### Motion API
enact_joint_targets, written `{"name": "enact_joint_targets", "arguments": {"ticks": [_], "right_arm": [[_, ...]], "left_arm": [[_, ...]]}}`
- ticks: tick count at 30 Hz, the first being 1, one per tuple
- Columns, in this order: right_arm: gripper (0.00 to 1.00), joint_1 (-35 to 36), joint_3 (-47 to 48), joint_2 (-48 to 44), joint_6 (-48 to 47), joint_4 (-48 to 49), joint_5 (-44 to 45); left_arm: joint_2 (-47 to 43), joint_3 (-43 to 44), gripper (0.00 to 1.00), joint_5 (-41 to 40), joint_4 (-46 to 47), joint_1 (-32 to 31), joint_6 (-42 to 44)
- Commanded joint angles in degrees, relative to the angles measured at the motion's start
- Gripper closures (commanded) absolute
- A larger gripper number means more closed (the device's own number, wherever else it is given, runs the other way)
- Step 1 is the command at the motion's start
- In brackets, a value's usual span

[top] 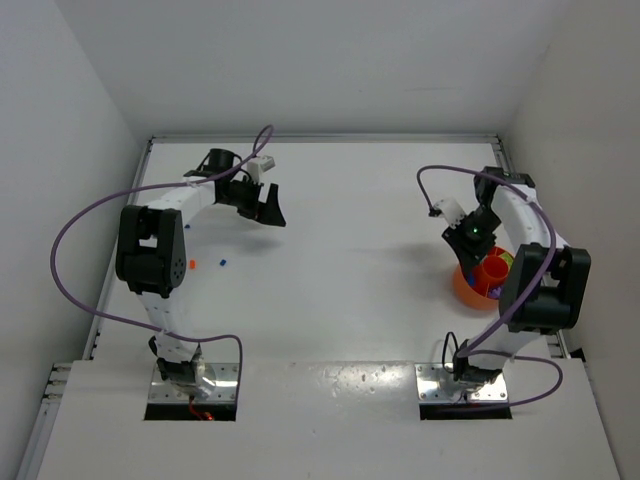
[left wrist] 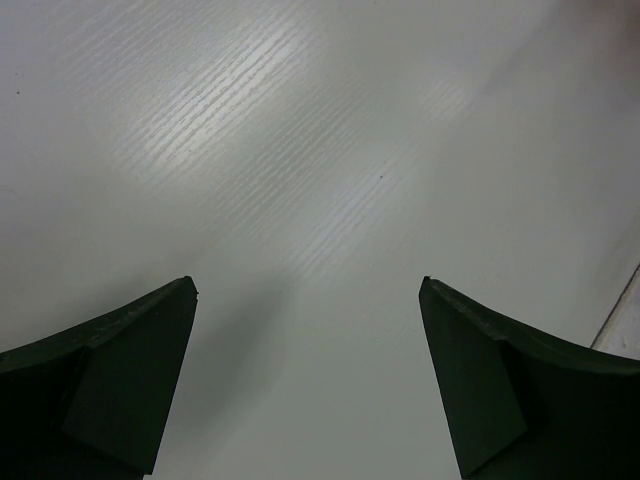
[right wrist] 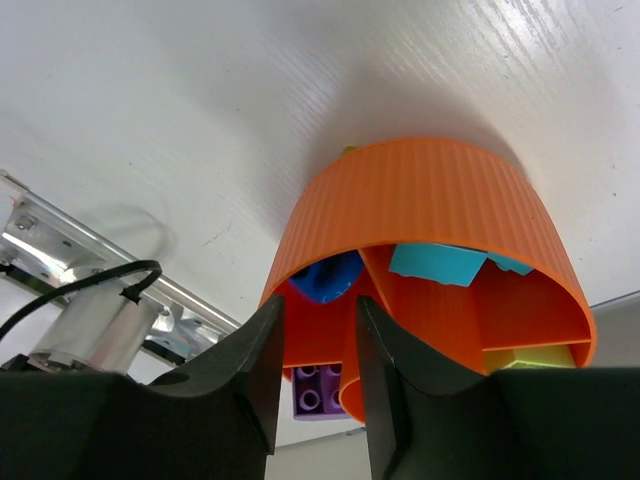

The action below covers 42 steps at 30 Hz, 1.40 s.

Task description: Sort the legos into containers by color

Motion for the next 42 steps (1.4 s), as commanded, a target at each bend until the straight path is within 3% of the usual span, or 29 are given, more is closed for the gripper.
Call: {"name": "enact_joint_targets", "arguments": {"ticks": [1, 10, 16, 21, 24, 27, 30, 32, 34, 35, 38, 42], "right_arm": [[0.65, 0.52, 3.74, -1.54, 1.29, -1.82, -1.76], [0.64, 0.52, 11.90, -6.01, 1.29, -5.17, -5.27], [0.63, 3.14, 19.20, -2.16, 10.75, -0.53, -11.51], [0.63, 7.45, 24.57, 4.95, 20.18, 5.28, -15.73], [0.63, 11.67, 23.79, 6.28, 24.05, 10.20, -16.97], [0.63, 15.45, 23.17, 7.60, 26.07, 13.46, -16.97], [0.56, 18.88, 23.79, 6.29, 26.60, 19.60, -11.63], [0.45, 19.41, 22.05, 4.36, 27.39, 24.69, -10.64], [0.31, 19.41, 20.02, 1.55, 28.89, 31.64, -10.64], [0.29, 19.41, 18.35, 0.93, 28.89, 33.05, -11.68], [0.27, 19.41, 16.15, 0.92, 33.71, 36.84, -9.16], [0.32, 18.19, 19.30, 6.45, 40.13, 31.68, -5.38]], "left_arm": [[-1.78, 0.05, 0.00, 1.29, 0.48, 0.75, 1.69], [-5.63, -2.23, 0.00, 0.76, 1.80, 1.97, 1.09], [-9.77, -4.95, 0.00, -2.22, 1.63, 6.97, 2.39], [-11.53, -3.11, 0.05, -11.50, -8.64, 10.15, 10.56], [-13.55, -5.30, 0.14, -21.95, -9.19, 10.68, 13.38], [-14.79, -7.59, 0.17, -27.26, -10.41, 11.21, 15.14], [-15.32, -8.82, 0.18, -29.11, -10.42, 12.35, 15.15], [-15.92, -9.61, 0.17, -29.12, -10.42, 12.35, 15.15], [-16.54, -11.54, 0.02, -30.86, -9.11, 12.88, 15.15], [-16.55, -12.16, 0.00, -30.88, -9.10, 12.88, 14.62], [-18.65, -14.79, 0.00, -29.74, -7.26, 12.88, 14.62], [-19.18, -16.38, 0.00, -28.68, -6.73, 12.88, 13.22]]}}
